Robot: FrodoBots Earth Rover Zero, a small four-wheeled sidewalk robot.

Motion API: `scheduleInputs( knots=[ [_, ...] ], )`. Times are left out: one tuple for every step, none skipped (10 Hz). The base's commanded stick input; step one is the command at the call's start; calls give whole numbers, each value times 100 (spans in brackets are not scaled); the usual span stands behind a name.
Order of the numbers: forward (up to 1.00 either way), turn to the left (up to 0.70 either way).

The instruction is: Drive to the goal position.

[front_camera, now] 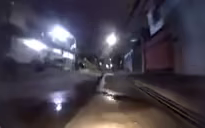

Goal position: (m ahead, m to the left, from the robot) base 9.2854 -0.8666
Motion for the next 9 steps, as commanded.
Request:
scheduleInputs(
  knots=[
    [70,0],
    [70,0],
    [70,0],
    [70,0],
    [70,0],
    [70,0],
    [70,0],
    [70,0],
    [70,0]
  ],
)
